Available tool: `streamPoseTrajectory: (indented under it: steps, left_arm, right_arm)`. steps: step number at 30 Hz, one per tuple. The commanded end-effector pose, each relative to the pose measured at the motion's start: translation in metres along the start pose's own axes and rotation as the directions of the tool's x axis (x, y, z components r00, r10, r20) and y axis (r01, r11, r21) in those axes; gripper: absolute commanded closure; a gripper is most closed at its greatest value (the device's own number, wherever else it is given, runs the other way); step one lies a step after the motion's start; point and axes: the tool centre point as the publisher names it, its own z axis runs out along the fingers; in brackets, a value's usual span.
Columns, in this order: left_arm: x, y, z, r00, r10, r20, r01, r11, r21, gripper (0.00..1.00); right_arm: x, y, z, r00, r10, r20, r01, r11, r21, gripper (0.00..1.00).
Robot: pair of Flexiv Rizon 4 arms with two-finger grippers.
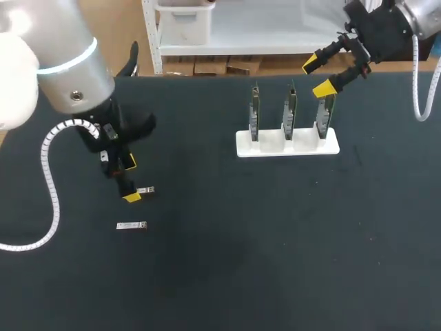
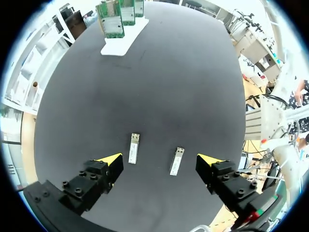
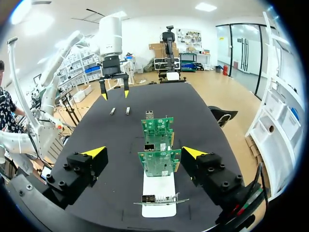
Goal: Pick up the optical module with the left hand, and insert it into the network port with the right hand.
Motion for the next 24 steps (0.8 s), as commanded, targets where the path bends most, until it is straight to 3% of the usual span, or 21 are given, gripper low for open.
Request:
streamPoseTrajectory:
  steps: [1,4,7,24]
  left_arm:
    - [-0.0038,0.0071,0.0060,0.999,0.000,-0.034,0.000,1.000,0.014,0.00]
    - [-0.0010,0.0079,0.0091,0.999,0.001,-0.037,0.000,1.000,0.017,0.00]
    - [-0.0045,0.0113,0.0044,0.999,-0.003,0.043,0.004,1.000,-0.019,0.00]
    - [-0.0045,0.0113,0.0044,0.999,-0.003,0.043,0.004,1.000,-0.019,0.00]
  right_arm:
    - [0.0000,-0.0004,0.0001,1.000,0.000,0.000,0.000,1.000,0.000,0.00]
    - [0.0000,-0.0004,0.0001,1.000,0.000,0.000,0.000,1.000,0.000,0.00]
    - [0.0000,-0.0004,0.0001,1.000,0.000,0.000,0.000,1.000,0.000,0.00]
    - [0.0000,-0.0004,0.0001,1.000,0.000,0.000,0.000,1.000,0.000,0.00]
